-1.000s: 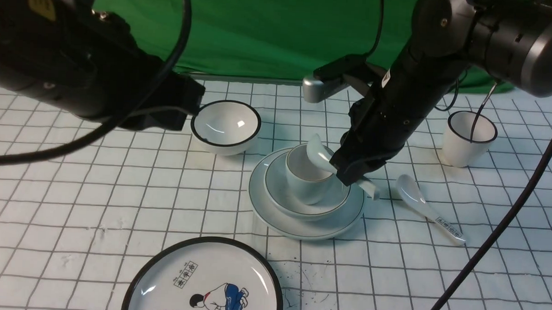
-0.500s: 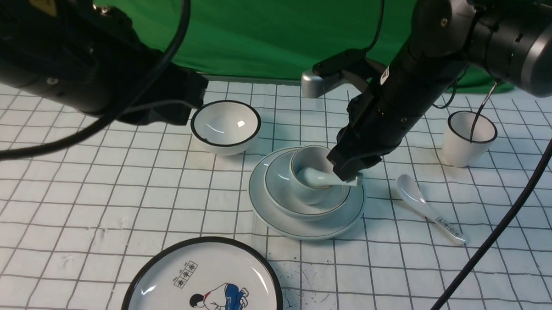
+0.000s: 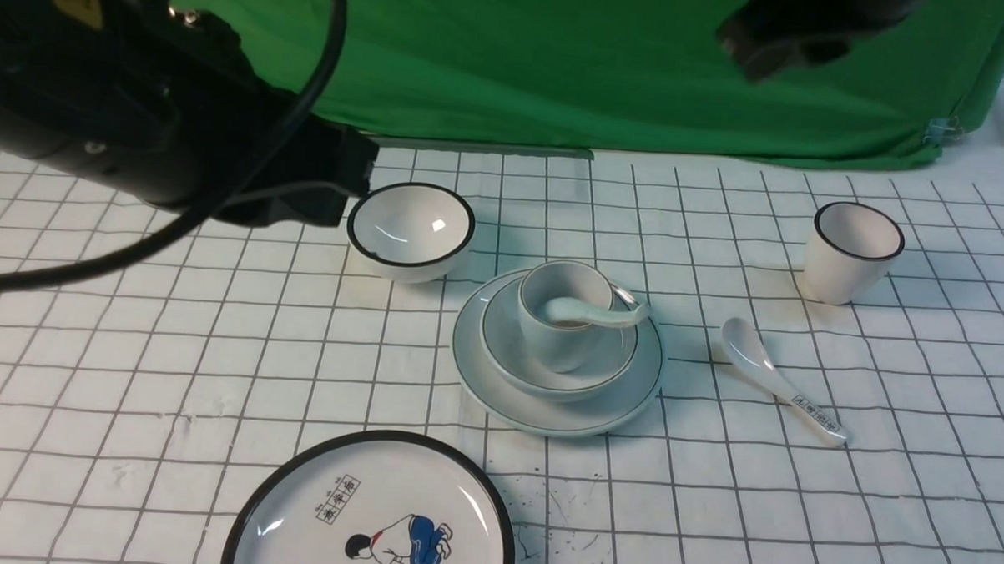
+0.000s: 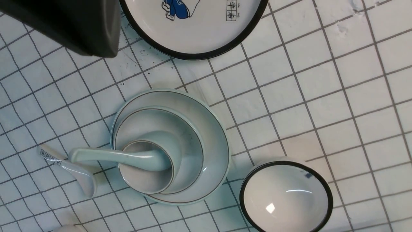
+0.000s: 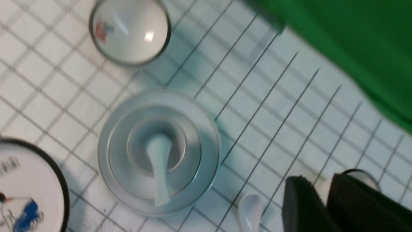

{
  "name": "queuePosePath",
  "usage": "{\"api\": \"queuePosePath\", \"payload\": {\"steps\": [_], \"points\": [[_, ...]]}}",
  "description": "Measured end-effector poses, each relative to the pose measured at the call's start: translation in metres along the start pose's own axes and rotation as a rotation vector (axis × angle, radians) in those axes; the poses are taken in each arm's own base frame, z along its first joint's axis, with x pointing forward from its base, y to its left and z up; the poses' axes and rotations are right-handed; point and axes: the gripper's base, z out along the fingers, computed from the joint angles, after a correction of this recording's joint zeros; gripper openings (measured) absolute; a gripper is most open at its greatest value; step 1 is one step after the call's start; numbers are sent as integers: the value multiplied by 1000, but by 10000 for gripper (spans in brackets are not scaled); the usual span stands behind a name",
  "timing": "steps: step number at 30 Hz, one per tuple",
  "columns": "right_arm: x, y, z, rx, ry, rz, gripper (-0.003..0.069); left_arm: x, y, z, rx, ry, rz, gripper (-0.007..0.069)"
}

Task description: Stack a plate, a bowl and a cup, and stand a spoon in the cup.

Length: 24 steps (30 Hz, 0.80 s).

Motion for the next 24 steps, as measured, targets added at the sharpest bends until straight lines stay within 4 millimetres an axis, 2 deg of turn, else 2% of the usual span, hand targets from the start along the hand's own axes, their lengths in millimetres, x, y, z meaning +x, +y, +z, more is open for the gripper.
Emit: {"api": "queuePosePath", "payload": {"steps": [1, 2, 3, 5, 6, 7, 10, 11, 12, 14, 15, 16, 18, 19, 22, 24], "points": [[3, -1, -30, 11, -60, 24, 165, 0, 0, -1, -1, -1, 1, 10], [4, -1, -35, 13, -71, 33, 165, 0, 0, -1, 0, -2, 1, 10], [12, -2, -63, 21, -122, 54, 163, 1, 0, -2, -1, -6, 2, 10], [34, -1, -110, 32, -198, 101, 136, 4, 0, -5, 1, -21, 2, 10], [46, 0, -126, 35, -227, 111, 123, 6, 1, -6, 2, -29, 1, 10], [62, 1, -143, 39, -269, 120, 94, 9, 1, -7, 3, -41, 1, 10], [110, 7, -175, 55, -405, 140, 35, 20, 3, -12, 6, -83, 1, 10], [144, 11, -188, 71, -504, 137, 27, 29, 5, -13, 5, -104, 1, 10], [165, 14, -192, 85, -570, 135, 27, 36, 6, -16, 5, -119, 2, 10], [204, 20, -192, 107, -687, 135, 27, 53, 9, -22, 5, -148, 3, 10], [208, 20, -192, 108, -699, 137, 27, 55, 9, -22, 6, -152, 3, 10], [239, 26, -182, 116, -794, 136, 27, 71, 12, -27, 10, -191, 0, 10], [271, 34, -162, 110, -897, 143, 27, 92, 15, -32, 18, -260, -12, 10], [274, 35, -159, 109, -905, 143, 27, 94, 16, -32, 18, -268, -13, 10], [315, 47, -111, 96, -1074, 130, 30, 133, 24, -36, 25, -427, -18, 10], [322, 51, -95, 90, -1137, 120, 35, 148, 27, -38, 31, -494, -17, 10]]}}
